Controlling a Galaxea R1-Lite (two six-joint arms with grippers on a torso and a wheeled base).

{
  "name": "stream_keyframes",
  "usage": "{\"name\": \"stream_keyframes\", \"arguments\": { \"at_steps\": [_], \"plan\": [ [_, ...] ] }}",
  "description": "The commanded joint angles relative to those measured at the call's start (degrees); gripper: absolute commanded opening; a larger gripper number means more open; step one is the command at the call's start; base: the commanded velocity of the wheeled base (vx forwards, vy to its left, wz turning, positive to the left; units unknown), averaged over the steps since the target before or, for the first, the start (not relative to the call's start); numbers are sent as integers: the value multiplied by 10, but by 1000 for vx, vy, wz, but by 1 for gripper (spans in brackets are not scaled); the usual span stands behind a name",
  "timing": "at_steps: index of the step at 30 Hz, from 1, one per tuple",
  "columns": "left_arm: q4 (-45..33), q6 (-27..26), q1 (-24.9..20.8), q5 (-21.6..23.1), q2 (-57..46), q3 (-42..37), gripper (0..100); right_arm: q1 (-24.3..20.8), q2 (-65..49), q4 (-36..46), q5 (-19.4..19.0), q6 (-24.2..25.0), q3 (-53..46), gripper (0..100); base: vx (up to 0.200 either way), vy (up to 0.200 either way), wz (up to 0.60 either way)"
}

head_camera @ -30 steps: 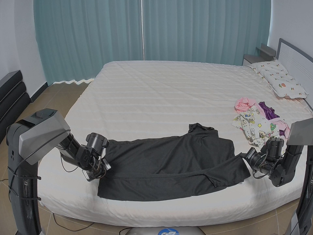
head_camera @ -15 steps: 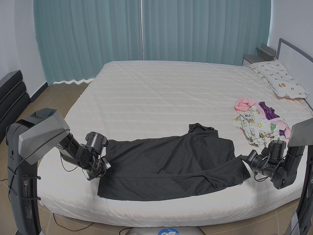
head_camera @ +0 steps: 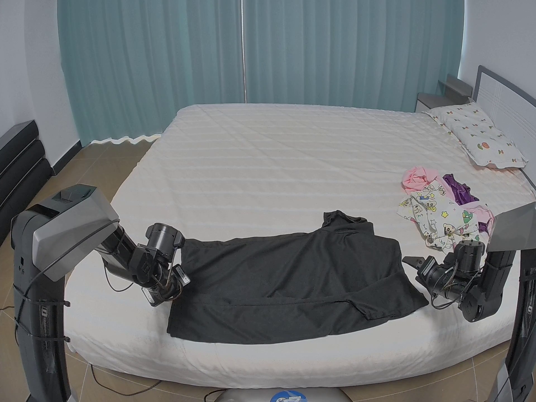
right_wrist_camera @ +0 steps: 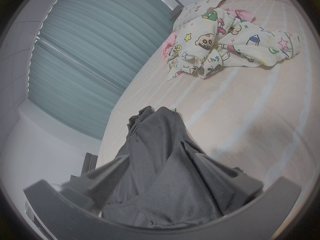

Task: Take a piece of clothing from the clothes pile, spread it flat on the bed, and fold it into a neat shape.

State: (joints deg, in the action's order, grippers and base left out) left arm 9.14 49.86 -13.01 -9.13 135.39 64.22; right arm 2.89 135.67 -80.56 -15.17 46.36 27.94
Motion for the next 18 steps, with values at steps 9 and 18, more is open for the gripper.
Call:
{"name": "stream_keyframes", "arguments": {
  "at_steps": [9,18],
  "plan": [
    [3,38,19,112,-61,-64,100,8,-23,-22,-1,59,-24,100,0,0,0],
    [83,61,24,124,-73,-112,100,6,-20,-23,-1,60,-30,100,0,-156,0]
  ]
}}
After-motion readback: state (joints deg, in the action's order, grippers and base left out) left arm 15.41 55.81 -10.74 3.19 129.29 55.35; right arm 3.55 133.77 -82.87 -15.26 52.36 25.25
